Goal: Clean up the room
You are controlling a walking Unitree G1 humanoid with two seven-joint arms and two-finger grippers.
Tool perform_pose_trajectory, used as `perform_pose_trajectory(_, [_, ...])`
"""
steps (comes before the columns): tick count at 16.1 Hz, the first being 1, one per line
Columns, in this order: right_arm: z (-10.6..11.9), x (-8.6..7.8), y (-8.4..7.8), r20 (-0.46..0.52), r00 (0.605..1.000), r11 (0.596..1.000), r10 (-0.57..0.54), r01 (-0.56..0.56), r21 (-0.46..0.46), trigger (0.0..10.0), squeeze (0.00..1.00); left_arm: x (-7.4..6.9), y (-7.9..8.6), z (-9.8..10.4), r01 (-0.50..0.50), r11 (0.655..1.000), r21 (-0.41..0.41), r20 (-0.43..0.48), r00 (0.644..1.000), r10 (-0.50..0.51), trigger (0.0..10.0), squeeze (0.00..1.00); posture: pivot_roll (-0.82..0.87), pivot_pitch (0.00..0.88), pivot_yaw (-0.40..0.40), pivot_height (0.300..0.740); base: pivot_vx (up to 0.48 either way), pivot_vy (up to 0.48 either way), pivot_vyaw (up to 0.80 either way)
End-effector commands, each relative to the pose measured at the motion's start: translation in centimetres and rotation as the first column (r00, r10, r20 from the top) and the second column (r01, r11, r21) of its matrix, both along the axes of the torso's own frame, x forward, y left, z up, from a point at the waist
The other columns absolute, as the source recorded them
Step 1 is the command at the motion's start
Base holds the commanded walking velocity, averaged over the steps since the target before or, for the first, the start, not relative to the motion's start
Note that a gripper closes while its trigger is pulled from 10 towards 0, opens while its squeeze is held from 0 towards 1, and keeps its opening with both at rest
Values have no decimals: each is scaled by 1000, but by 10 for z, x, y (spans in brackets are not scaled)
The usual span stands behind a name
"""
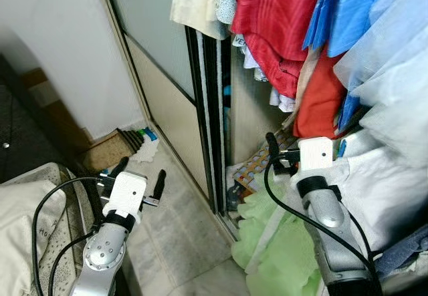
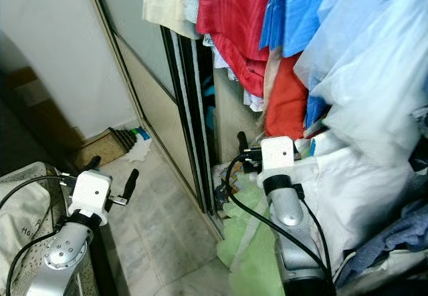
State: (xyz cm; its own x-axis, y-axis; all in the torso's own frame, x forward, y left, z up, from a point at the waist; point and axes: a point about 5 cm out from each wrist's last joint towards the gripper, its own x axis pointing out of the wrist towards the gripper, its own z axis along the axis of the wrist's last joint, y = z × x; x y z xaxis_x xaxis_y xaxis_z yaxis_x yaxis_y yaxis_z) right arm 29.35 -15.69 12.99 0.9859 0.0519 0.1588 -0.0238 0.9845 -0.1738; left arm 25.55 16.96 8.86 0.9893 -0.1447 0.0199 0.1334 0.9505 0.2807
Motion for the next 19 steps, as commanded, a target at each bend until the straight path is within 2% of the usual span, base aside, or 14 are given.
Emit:
perform_pose_trajectory(1, [2, -5, -10, -5, 999, 999, -47, 47, 0, 10000, 0, 6, -2, 9, -9, 999, -30, 27, 1000, 10, 10000, 0, -22, 93, 62, 740, 0, 0, 0])
perform_pose_trajectory(3, [-3, -9, -17, -37, 999, 999, -14, 12, -32, 10000, 0, 8, -8, 20, -45, 997, -62, 61, 997, 49, 10000, 0, -5, 101, 39, 740, 0, 0, 0])
perform_pose_trajectory(5, [-9, -9, -19, -65, 998, 999, 13, -16, -47, 10000, 0, 6, -5, 30, -72, 995, -73, 84, 993, 78, 10000, 0, 30, 125, 48, 740, 0, 0, 0])
perform_pose_trajectory(7, [-20, -13, -22, -107, 994, 999, -28, 26, -23, 10000, 0, -2, -6, 31, -40, 998, -56, 78, 996, 45, 10000, 0, 52, 139, 40, 740, 0, 0, 0])
perform_pose_trajectory(9, [-18, -12, -23, -114, 993, 999, -11, 6, -41, 10000, 0, -3, -11, 38, -32, 996, -79, 73, 997, 38, 10000, 0, 28, 164, 36, 740, 0, 0, 0])
perform_pose_trajectory(11, [-23, -15, -35, -129, 991, 998, -34, 27, -59, 10000, 0, -7, -19, 24, -27, 997, -76, 37, 999, 30, 10000, 0, 40, 152, 27, 740, 0, 0, 0])
perform_pose_trajectory(13, [-24, -9, -30, -139, 990, 998, -20, 12, -55, 10000, 0, -8, -13, 27, -38, 997, -72, 42, 998, 41, 10000, 0, 78, 122, -11, 740, 0, 0, 0])
perform_pose_trajectory(14, [-18, 3, -15, -123, 992, 998, 35, -41, -46, 10000, 0, -6, -4, 30, -70, 996, -56, 55, 996, 73, 10000, 0, 88, 110, -28, 740, 0, 0, 0])
perform_pose_trajectory(16, [-8, 13, -1, -85, 992, 993, 96, -101, -59, 10000, 0, -7, 8, 31, -117, 992, -47, 60, 991, 120, 10000, 0, 104, 101, -45, 740, 0, 0, 0])
perform_pose_trajectory(17, [-5, 17, 2, -78, 991, 992, 106, -111, -56, 10000, 0, -7, 12, 31, -136, 990, -42, 59, 989, 138, 10000, 0, 110, 105, -43, 740, 0, 0, 0])
perform_pose_trajectory(19, [-9, 15, -4, -92, 993, 996, 77, -82, -43, 10000, 0, -9, 14, 27, -152, 987, -42, 50, 987, 154, 10000, 0, 90, 107, -51, 740, 0, 0, 0])
